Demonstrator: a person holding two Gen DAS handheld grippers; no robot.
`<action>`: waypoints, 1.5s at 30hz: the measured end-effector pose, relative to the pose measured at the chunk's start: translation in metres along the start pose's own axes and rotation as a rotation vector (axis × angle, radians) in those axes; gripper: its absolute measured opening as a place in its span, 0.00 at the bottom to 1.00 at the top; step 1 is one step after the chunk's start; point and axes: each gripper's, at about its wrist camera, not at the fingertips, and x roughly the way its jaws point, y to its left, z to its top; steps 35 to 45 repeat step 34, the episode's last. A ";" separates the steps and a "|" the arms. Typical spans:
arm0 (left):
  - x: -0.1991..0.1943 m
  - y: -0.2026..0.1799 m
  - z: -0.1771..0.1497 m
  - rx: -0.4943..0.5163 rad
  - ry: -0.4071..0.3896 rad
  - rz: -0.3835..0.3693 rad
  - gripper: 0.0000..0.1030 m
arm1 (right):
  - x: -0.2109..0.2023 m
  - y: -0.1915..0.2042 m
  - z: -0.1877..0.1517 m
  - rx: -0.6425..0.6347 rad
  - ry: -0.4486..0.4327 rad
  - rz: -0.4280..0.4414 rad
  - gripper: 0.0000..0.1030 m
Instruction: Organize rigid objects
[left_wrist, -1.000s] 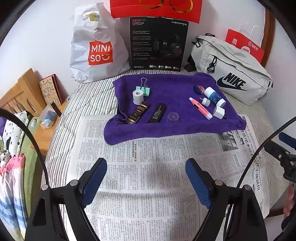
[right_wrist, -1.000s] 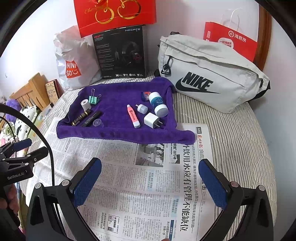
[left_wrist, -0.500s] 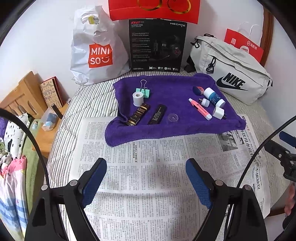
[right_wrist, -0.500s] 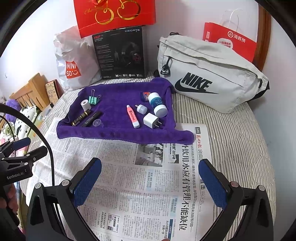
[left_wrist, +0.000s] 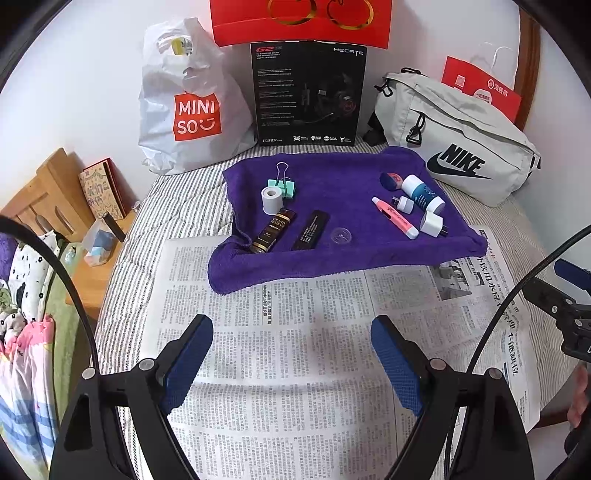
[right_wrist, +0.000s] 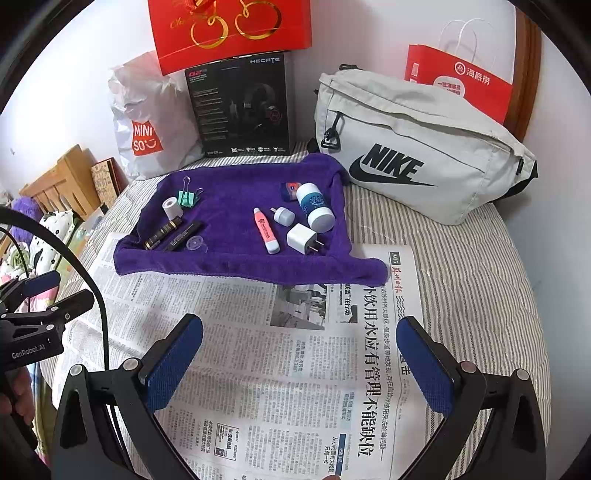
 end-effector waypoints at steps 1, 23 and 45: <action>-0.001 0.000 0.000 0.002 -0.001 -0.001 0.85 | -0.001 0.000 0.000 0.001 -0.001 0.002 1.00; -0.004 -0.011 -0.001 0.028 -0.015 -0.007 0.94 | -0.003 0.001 -0.001 -0.005 0.004 0.002 1.00; -0.008 -0.011 -0.001 0.030 -0.052 -0.033 0.98 | 0.000 0.001 -0.002 -0.008 0.012 0.002 1.00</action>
